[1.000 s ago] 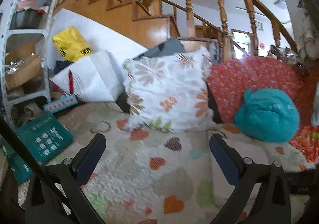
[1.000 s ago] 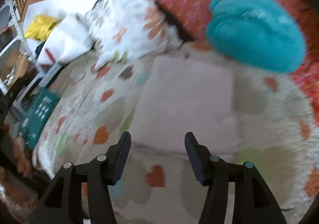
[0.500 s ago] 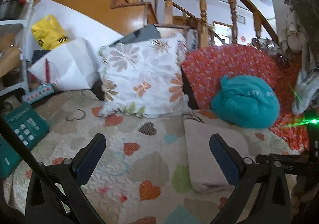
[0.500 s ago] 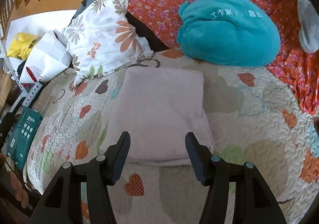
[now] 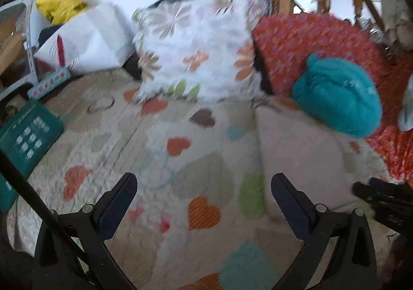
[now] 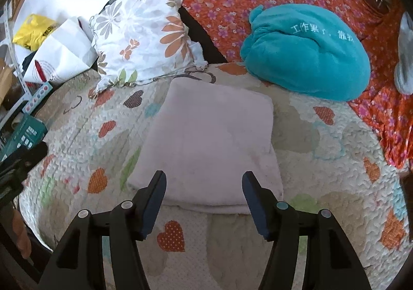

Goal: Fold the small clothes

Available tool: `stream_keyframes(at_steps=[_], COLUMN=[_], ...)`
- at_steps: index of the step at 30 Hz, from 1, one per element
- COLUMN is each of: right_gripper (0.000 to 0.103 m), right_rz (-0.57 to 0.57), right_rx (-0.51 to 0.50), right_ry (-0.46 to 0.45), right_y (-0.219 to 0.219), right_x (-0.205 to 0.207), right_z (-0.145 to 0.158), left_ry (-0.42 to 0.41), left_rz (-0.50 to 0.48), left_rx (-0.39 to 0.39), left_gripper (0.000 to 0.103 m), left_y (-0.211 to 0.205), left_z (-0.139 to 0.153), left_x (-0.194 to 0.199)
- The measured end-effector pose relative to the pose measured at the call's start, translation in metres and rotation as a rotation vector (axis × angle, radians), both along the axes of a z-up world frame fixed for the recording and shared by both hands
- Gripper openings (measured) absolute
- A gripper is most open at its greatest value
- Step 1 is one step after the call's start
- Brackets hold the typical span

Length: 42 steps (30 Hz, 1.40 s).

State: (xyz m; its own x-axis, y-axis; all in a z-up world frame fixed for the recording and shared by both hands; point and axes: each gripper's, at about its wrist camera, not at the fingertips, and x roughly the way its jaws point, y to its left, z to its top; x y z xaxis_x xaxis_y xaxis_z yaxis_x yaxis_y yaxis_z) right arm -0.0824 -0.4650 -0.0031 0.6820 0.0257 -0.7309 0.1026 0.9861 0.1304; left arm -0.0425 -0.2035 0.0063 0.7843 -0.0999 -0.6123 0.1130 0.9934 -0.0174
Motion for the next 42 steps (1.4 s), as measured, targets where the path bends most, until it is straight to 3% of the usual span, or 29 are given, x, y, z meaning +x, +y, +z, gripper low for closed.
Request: stream_keyframes(at_steps=[2,6,8,14,42], right_gripper=[0.073,0.073,0.073,0.073,0.075], right_rz=[0.014,0.017,0.024,0.051,0.031], right_rx=[-0.021,-0.092,-0.077,-0.142,-0.106], right_ry=[-0.004,0.007,0.009,0.017,0.072], right_y=[0.004,0.013,0.014,0.025,0.02], right_x=[-0.002,0.004,0.005,0.004,0.009], right_z=[0.0,-0.005,-0.005,-0.009,-0.021], left_ry=[0.027,0.087,0.119,0.152,0.204], left_rz=[0.011,0.034,0.044,0.066,0.038], left_rx=[0.014,0.036,0.019,0.034,0.022], left_gripper=[0.103,0.103,0.103,0.103,0.103], left_y=[0.002,0.005,0.009,0.013,0.009], left_z=[-0.007,-0.019,-0.023,-0.031,-0.039], left_x=[0.005,0.016,0.019,0.024,0.024])
